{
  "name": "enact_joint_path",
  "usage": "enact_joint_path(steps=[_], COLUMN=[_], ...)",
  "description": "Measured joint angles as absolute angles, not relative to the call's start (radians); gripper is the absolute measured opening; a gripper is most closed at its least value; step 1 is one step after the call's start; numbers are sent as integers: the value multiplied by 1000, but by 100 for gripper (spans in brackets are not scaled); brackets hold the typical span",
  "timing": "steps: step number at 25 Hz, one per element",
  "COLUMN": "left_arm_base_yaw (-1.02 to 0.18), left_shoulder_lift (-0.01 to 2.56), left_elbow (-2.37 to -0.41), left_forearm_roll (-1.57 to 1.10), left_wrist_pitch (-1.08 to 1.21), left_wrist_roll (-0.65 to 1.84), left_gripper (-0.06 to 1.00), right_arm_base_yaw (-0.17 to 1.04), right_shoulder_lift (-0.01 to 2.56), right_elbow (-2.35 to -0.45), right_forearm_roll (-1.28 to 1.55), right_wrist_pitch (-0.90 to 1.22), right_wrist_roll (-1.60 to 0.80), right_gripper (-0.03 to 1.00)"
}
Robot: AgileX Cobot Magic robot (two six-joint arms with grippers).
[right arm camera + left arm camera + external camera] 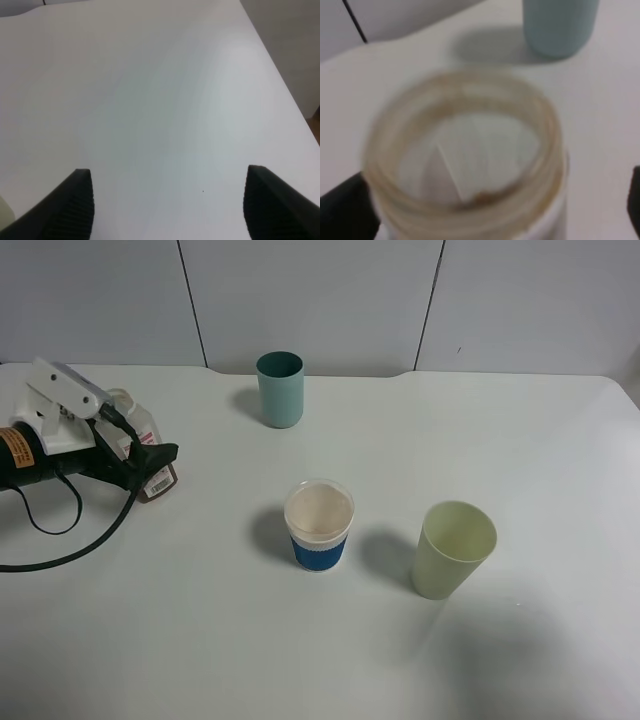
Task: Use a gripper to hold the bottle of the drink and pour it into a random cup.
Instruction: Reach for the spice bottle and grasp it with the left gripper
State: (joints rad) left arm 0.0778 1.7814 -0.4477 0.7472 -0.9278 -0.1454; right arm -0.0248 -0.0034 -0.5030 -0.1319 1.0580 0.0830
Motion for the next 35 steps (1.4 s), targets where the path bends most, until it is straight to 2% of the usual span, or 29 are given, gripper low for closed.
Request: enact_joint_path(steps=[15, 18, 23, 25, 27, 29, 30, 35], left_arm_base_yaw=[115, 115, 115, 115, 115, 116, 116, 116], left_shoulder_lift=[1918, 1935, 1941, 1941, 1941, 1941, 1941, 1941], left_elbow=[-447, -447, -447, -447, -447, -447, -447, -447], left_forearm_roll=[750, 750, 747, 746, 735, 725, 723, 720], left_wrist_pitch=[-1012, -1026, -1040, -1040, -1040, -1040, -1040, -1040], left_wrist_roll=[-148, -145, -145, -151, -163, -176, -185, -194], left_gripper=[99, 95, 79, 67, 50, 38, 36, 36], right_arm_base_yaw=[-25, -25, -25, -25, -25, -25, -25, -25], right_shoulder_lift=[-3, -3, -3, -3, -3, -3, -3, -3], right_elbow=[-503, -503, -503, -503, -503, -503, -503, -503], right_forearm_roll=[-132, -132, -132, -132, -132, -132, -132, -132], right_wrist_pitch=[1058, 1058, 1058, 1058, 1058, 1058, 1058, 1058], right_wrist_roll=[83, 83, 83, 83, 83, 83, 83, 83], right_gripper=[63, 63, 63, 63, 63, 63, 63, 63])
